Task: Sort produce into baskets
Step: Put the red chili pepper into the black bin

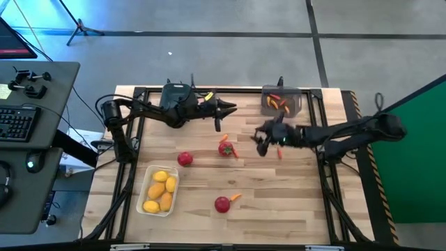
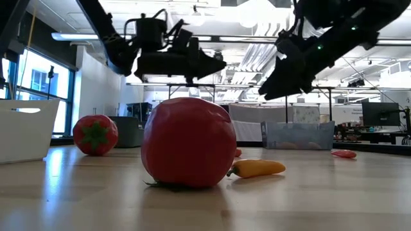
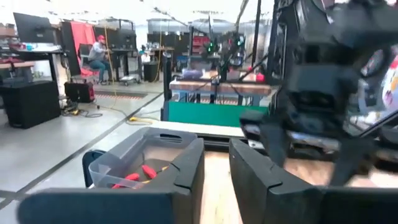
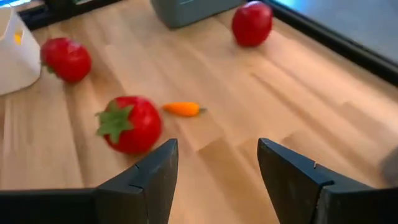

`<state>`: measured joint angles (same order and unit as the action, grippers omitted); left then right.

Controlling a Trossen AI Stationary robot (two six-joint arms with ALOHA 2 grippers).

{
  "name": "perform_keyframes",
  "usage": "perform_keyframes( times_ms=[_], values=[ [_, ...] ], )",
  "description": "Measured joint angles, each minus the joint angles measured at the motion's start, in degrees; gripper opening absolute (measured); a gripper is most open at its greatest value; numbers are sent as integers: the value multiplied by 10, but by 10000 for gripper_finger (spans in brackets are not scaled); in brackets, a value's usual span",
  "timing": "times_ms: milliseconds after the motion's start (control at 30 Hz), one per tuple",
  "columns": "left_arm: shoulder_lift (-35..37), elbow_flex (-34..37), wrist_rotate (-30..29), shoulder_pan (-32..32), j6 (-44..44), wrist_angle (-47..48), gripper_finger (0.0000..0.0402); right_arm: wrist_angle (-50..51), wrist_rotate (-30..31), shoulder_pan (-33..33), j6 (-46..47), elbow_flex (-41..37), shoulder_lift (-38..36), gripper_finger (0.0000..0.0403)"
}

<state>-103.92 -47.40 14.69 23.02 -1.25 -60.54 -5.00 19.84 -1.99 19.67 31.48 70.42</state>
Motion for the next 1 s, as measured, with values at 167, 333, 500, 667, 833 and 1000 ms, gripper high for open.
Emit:
perform_keyframes(
  times_ms=[167, 333, 500, 667, 833, 1000],
  values=[
    [0, 54, 12, 8, -36, -99, 21, -100, 50, 77, 37, -4, 92, 211],
    [0, 80, 12, 11, -53, -134, 1, -163, 118, 126, 58, -5, 192, 211],
    [0, 82, 13, 11, -61, -129, 3, -253, 117, 141, 63, 3, 267, 211],
    [0, 82, 12, 11, -61, -129, 3, -237, 92, 137, 63, 52, 333, 211],
    [0, 82, 12, 13, -61, -130, 3, -213, 76, 126, 86, 86, 377, 196],
    [0, 82, 12, 13, -61, -129, 3, -209, 75, 120, 100, 87, 378, 141]
  ],
)
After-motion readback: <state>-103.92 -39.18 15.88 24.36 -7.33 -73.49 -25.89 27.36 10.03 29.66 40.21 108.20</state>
